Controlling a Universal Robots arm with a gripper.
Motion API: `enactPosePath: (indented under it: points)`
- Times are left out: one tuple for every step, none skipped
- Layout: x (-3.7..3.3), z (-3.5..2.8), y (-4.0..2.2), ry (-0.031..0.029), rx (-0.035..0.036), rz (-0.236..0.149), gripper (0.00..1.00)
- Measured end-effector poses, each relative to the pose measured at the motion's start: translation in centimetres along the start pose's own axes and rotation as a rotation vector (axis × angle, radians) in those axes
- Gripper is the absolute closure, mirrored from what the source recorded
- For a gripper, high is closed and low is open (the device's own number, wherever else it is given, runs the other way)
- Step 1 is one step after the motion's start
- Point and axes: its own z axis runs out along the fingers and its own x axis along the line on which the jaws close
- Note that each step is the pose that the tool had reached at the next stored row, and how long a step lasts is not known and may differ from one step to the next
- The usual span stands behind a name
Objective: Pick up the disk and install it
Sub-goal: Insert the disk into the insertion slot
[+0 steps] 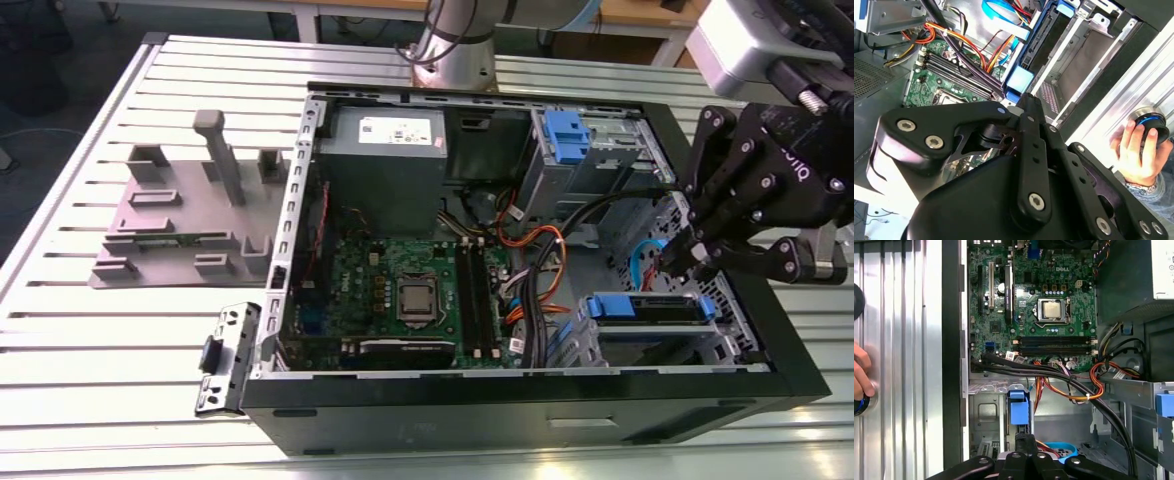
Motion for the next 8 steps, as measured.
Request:
enactPosePath:
  points:
    - [0.0, 0.03, 0.0, 0.0001, 0.0, 0.0, 0.9]
    - [0.0, 0.07, 0.0, 0.0002, 0.0, 0.0, 0.9]
    - [0.01, 0.1, 0.0, 0.0002, 0.0, 0.0, 0.9]
    - [0.01, 0.12, 0.0, 0.0003, 0.0, 0.0, 0.9]
    - [0.01, 0.15, 0.0, 0.0002, 0.0, 0.0, 0.9]
    - [0.01, 0.19, -0.01, 0.0, 0.0, 0.0, 0.9]
    - [0.01, 0.23, -0.01, 0.0, 0.0, 0.0, 0.9]
    - [0.02, 0.27, -0.01, 0.0001, 0.0, 0.0, 0.9]
